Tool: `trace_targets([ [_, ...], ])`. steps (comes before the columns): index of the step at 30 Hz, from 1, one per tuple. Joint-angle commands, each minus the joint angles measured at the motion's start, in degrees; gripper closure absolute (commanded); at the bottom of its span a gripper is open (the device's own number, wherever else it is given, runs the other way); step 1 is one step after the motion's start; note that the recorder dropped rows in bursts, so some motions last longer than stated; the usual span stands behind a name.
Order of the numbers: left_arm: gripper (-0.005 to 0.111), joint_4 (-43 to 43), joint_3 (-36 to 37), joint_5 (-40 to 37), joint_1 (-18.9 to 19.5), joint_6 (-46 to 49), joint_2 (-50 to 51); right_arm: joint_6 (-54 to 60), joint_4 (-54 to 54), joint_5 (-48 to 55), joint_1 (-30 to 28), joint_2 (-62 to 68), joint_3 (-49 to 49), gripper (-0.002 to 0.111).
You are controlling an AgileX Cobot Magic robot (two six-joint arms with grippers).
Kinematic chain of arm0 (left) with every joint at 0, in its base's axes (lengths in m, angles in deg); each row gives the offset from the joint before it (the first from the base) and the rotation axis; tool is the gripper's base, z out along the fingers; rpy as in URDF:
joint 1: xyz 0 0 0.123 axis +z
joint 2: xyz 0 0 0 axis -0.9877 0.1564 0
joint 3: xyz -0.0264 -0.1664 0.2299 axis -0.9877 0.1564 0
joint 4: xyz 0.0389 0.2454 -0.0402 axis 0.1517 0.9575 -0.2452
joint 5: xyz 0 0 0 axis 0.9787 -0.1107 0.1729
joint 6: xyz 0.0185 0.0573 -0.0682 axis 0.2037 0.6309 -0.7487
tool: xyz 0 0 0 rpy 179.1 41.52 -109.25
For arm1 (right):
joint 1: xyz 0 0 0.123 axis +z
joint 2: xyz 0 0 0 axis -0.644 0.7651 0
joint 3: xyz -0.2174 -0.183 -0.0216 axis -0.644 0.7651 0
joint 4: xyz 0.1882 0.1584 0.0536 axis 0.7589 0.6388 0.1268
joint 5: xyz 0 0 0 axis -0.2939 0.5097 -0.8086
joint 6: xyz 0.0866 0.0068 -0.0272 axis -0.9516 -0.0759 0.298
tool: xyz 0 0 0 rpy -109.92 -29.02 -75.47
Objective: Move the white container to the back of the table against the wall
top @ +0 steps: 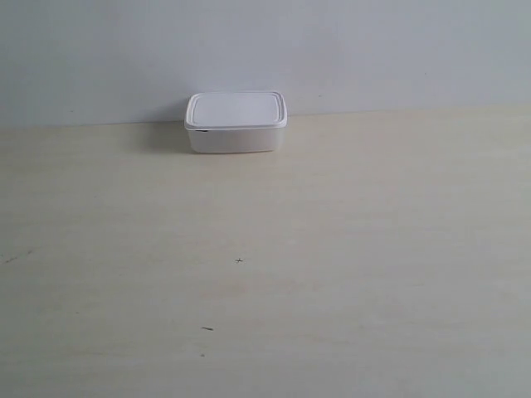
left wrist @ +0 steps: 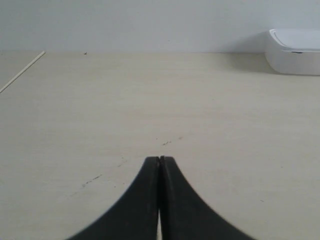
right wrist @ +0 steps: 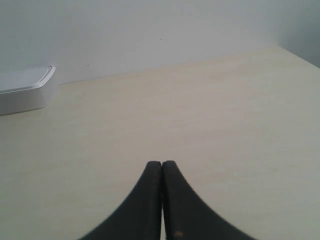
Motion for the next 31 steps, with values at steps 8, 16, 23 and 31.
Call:
trace_targets([
  [8,0.107,0.06,0.18,0.27,0.17,-0.39,-0.39,0.13,0.56,-0.31,0.12,-0.30,0.29,0.108],
  [16,0.107,0.06,0.18,0.27,0.17,-0.39,-0.39,0.13,0.56,-0.31,0.12,-0.30,0.29,0.108],
  [23,0.107,0.06,0.18,0.27,0.17,-0.39,-0.39,0.13,0.56,-0.31,0.12,-0.30,0.29,0.108],
  [31,0.107,0.06,0.18,0.27,0.17,-0.39,-0.39,0.13,0.56,-0.31,0.12,-0.30,0.29,0.108],
])
